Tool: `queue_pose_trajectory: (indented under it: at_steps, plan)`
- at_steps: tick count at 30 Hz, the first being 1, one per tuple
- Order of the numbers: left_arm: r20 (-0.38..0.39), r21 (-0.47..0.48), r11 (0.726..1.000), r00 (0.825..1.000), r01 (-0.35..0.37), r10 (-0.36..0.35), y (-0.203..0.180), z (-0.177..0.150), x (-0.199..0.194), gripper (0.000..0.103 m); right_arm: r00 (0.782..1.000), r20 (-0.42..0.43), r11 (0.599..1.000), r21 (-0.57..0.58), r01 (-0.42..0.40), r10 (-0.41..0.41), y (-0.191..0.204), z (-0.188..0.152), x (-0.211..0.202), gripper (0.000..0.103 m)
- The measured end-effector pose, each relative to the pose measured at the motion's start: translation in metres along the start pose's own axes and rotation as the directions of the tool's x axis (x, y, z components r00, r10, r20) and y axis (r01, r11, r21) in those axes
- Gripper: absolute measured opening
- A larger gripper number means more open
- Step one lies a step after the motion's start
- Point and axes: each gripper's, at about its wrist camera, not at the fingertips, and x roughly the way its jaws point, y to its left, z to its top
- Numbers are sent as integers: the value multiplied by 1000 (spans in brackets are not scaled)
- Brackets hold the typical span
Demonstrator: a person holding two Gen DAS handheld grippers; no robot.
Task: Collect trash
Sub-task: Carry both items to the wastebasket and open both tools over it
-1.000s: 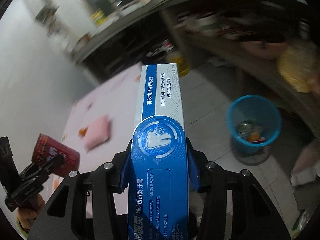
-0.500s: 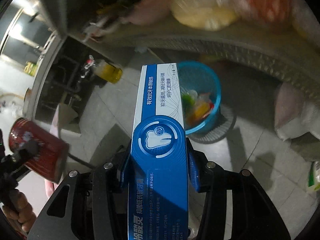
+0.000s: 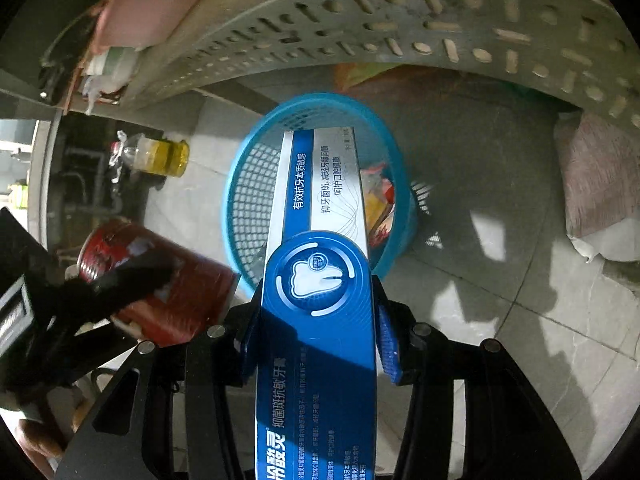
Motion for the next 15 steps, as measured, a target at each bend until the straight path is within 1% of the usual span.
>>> queue_pose_trajectory:
  at_steps: [2, 6, 10, 15]
  plan:
    - [12, -28, 1000, 1000, 5, -5, 4, 7, 3, 71, 1000, -1, 1000, -4, 15, -15, -1, 9, 10, 47]
    - [43, -47, 997, 998, 53, -51, 5, 12, -7, 71, 998, -4, 997, -41, 60, -60, 3, 22, 29, 47]
    - [69, -40, 994, 993, 99, -96, 2, 12, -31, 71, 994, 0, 992, -63, 108, -108, 5, 31, 46, 47]
    - [142, 4, 989, 979, 148, -148, -2, 1, -81, 71, 989, 19, 981, -123, 150, -148, 16, 39, 56, 48]
